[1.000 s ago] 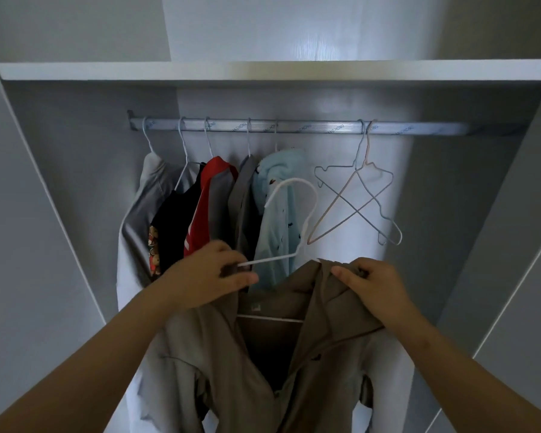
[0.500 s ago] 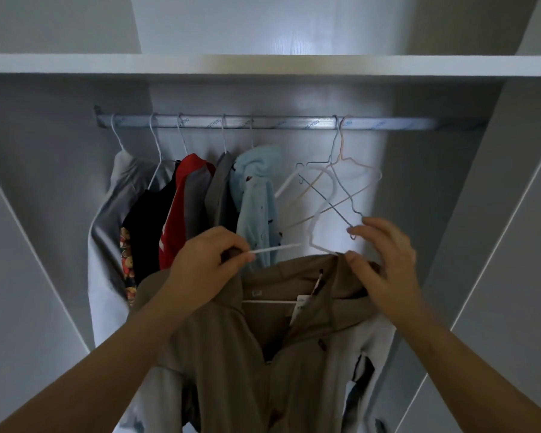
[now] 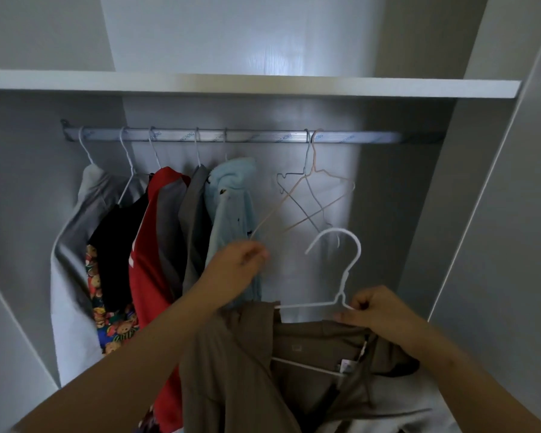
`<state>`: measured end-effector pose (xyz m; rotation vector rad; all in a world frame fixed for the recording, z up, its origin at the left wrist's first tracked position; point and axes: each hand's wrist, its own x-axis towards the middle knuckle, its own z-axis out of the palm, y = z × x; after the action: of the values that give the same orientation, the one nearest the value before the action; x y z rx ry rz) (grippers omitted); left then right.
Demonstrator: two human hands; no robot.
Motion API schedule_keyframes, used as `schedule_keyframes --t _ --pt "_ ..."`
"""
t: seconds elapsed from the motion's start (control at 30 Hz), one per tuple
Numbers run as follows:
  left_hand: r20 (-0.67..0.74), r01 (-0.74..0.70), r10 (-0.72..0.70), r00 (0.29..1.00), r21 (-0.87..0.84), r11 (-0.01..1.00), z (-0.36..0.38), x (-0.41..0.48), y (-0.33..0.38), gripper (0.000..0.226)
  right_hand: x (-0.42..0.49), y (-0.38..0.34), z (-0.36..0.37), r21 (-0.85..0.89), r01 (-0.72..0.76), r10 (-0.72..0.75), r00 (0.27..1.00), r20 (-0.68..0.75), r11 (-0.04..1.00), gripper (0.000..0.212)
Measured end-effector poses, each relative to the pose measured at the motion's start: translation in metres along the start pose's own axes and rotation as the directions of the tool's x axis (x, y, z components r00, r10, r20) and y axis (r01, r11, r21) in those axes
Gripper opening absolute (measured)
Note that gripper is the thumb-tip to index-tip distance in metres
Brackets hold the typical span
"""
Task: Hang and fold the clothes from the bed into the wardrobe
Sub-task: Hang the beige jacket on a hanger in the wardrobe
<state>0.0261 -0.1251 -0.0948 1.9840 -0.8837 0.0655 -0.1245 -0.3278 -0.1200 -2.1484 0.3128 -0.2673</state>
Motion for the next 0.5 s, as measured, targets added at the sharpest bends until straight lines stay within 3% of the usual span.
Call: schedule_keyframes --t 0.1,0.3,0.43,0.5 --pt "-0.112 0.170 -0.163 0.980 0.051 0.984 0.006 0.038 -0.011 0.014 -0.006 0.013 -0.003 0.064 -0.108 0.112 0.992 -0.060 0.992 0.057" --pt "-0.008 0.385 -0.392 0.920 0.215 0.898 0.027 0.088 -0.026 0.050 -0.017 0.030 -0.009 0.237 -0.258 0.300 0.941 -0.159 0.936 0.025" --pt "0.051 0.492 -0.513 0.857 0.215 0.844 0.043 0.103 -0.016 0.045 -0.021 0.034 -0.010 0.282 -0.303 0.356 0.921 -0.161 0.910 0.018" --pt "0.132 0.490 -0.500 0.856 0.098 0.866 0.050 0.101 -0.013 0.051 -0.023 0.034 -0.011 0.286 -0.314 0.370 0.915 -0.164 0.905 0.019"
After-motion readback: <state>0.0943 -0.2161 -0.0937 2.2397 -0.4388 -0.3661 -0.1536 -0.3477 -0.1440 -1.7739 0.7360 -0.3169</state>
